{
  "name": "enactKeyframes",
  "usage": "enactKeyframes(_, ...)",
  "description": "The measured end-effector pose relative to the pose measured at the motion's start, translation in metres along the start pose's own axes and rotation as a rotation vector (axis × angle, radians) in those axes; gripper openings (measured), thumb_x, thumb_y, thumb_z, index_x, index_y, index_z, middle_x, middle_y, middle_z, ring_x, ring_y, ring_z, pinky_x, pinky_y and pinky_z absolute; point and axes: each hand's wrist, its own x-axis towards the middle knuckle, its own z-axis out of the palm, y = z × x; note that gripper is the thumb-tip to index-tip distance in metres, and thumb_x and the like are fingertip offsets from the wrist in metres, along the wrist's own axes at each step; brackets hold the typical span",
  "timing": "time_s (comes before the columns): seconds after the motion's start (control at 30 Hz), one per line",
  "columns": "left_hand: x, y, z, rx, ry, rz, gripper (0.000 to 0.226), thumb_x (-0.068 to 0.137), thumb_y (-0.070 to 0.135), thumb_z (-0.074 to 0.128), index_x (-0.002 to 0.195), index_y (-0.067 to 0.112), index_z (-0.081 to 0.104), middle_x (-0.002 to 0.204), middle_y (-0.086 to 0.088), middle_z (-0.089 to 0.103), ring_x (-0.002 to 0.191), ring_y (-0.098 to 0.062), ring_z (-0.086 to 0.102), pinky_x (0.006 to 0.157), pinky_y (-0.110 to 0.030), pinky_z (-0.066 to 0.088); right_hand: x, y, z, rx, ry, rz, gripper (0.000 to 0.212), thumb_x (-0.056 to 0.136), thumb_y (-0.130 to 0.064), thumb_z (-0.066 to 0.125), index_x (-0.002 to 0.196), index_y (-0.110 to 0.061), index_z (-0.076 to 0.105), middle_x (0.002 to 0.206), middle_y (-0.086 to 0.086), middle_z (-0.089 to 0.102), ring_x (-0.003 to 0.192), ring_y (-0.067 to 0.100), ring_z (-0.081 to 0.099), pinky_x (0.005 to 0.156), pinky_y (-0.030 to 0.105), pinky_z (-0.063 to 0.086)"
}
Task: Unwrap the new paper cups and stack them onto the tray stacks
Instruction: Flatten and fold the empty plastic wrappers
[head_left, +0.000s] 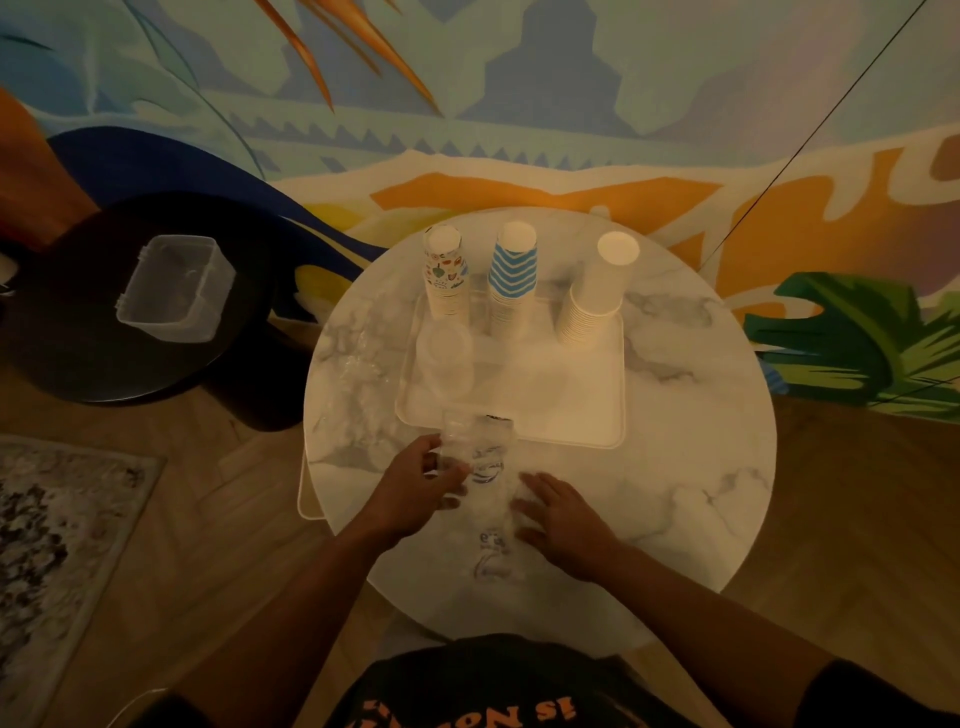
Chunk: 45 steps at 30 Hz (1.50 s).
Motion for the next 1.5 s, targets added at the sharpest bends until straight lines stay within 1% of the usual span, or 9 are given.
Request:
enactKeyframes(0.13,0.003,0.003,0.006,-0.053,-0.049,-0.002,0.038,0.094,0.014,0.071,0.129,0.015,0.056,0.112,-0.012,0.072,0.088,-0.028,0.075,0.082,-0.049,0.062,-0.009,-0.008,-0.019,0.272,0.178,0.091,0.082,0.092,-0.079,0.022,0.136,-0.023,0.063,0.152,0.002,0.049,0.142,0.023,0.04,0.121,0.033,0.025)
enactKeyframes(0.37,0.007,0.028,0.015,-0.243,-0.091,0.095,0.067,0.091,-0.003,0.068,0.145,0.029,0.043,0.127,-0.024,0.059,0.097,-0.037,0.073,0.08,-0.048,0.062,-0.034,-0.034,-0.096,1.027,0.372,0.263,0.03,0.097,-0.046,0.052,0.113,-0.03,0.072,0.114,-0.016,0.073,0.109,-0.004,0.064,0.099,0.017,0.047)
enactKeyframes(0.53,0.007,0.056,0.021,-0.503,-0.088,0.106,0.07,0.091,-0.013,0.06,0.147,0.024,0.043,0.121,-0.027,0.056,0.093,-0.04,0.072,0.081,-0.054,0.061,-0.053,-0.04,-0.124,0.867,0.13,0.136,0.022,0.093,-0.031,0.072,0.105,-0.047,0.063,0.101,-0.042,0.064,0.104,-0.024,0.055,0.087,-0.002,0.035)
enactKeyframes(0.7,0.008,0.071,0.016,-0.356,-0.007,0.163,0.079,0.084,-0.006,0.074,0.148,0.025,0.039,0.135,-0.015,0.056,0.102,-0.033,0.072,0.088,-0.056,0.059,-0.047,-0.026,-0.138,0.952,0.193,0.131,0.017,0.095,0.001,0.062,0.092,-0.013,0.072,0.093,0.011,0.076,0.088,0.023,0.072,0.084,0.034,0.055)
enactKeyframes(0.8,0.013,0.08,0.004,-0.16,-0.016,0.226,0.106,0.076,0.019,0.088,0.157,0.034,0.022,0.149,0.003,0.043,0.113,-0.022,0.068,0.092,-0.048,0.059,-0.048,-0.017,-0.151,0.926,0.139,0.174,0.034,0.096,0.007,0.046,0.097,-0.013,0.074,0.09,0.012,0.076,0.086,0.032,0.072,0.074,0.034,0.055)
enactKeyframes(0.97,0.02,0.1,0.0,0.011,-0.097,0.16,0.098,0.078,0.031,0.085,0.158,0.031,0.027,0.159,-0.001,0.036,0.118,-0.016,0.06,0.098,-0.045,0.055,-0.048,-0.015,-0.17,0.858,0.095,0.162,0.038,0.099,0.003,0.041,0.1,-0.014,0.076,0.084,0.008,0.076,0.077,0.013,0.072,0.07,0.03,0.051)
enactKeyframes(1.13,0.025,0.099,0.004,0.237,-0.186,0.147,0.098,0.067,0.055,0.084,0.151,0.034,0.04,0.153,0.002,0.045,0.131,-0.018,0.047,0.096,-0.029,0.047,-0.051,-0.014,-0.183,0.822,0.076,0.068,0.037,0.086,-0.014,0.045,0.088,-0.028,0.079,0.09,0.006,0.076,0.089,0.041,0.067,0.079,0.05,0.054)
enactKeyframes(1.23,0.022,0.102,0.008,0.296,-0.27,0.187,0.09,0.073,0.049,0.083,0.151,0.032,0.041,0.142,0.006,0.056,0.125,-0.006,0.054,0.091,-0.015,0.046,-0.053,-0.016,-0.189,0.881,0.071,0.044,0.035,0.077,-0.012,0.046,0.081,-0.021,0.08,0.085,0.003,0.075,0.083,0.028,0.068,0.074,0.044,0.048)
enactKeyframes(1.5,0.011,0.103,0.005,0.267,-0.425,0.17,0.064,0.075,0.021,0.09,0.131,0.032,0.061,0.118,-0.011,0.07,0.106,-0.028,0.07,0.096,-0.039,0.058,-0.056,-0.014,-0.195,0.906,0.156,0.062,0.03,0.089,-0.037,0.073,0.088,-0.008,0.063,0.078,0.007,0.058,0.07,0.01,0.064,0.067,0.023,0.049)
